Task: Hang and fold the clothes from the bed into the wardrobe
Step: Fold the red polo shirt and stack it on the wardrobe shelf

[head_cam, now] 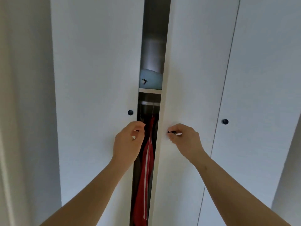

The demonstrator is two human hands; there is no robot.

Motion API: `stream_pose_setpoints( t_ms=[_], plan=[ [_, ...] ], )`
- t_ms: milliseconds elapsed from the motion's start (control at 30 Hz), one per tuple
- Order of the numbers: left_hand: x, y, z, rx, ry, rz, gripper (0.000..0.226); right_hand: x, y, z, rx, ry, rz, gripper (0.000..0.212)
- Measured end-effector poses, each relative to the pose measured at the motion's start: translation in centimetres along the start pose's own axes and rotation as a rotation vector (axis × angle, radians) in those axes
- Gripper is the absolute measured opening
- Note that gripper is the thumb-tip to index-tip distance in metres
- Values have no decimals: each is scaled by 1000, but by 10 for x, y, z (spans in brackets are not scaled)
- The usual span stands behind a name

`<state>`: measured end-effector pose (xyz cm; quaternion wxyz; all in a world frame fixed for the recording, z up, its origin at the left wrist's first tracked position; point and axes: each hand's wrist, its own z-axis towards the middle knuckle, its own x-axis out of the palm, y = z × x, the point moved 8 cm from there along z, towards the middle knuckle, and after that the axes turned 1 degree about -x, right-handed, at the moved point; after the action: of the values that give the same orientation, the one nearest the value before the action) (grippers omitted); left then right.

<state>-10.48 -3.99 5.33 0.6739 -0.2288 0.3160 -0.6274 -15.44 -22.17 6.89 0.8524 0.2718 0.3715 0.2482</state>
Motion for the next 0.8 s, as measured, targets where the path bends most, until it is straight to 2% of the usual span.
stream_pose_setpoints(
  t_ms=[267,500,800],
  plan=[
    [-44,70,81,-16,54,224,22,97,-13,89,119,35,53,17],
    [-41,127,150,-8,157,360,24,142,-30,146,159,7,-20,15],
    [-21,170,190,33,202,292,23,163,-47,179,218,-84,-99,18]
  ],
)
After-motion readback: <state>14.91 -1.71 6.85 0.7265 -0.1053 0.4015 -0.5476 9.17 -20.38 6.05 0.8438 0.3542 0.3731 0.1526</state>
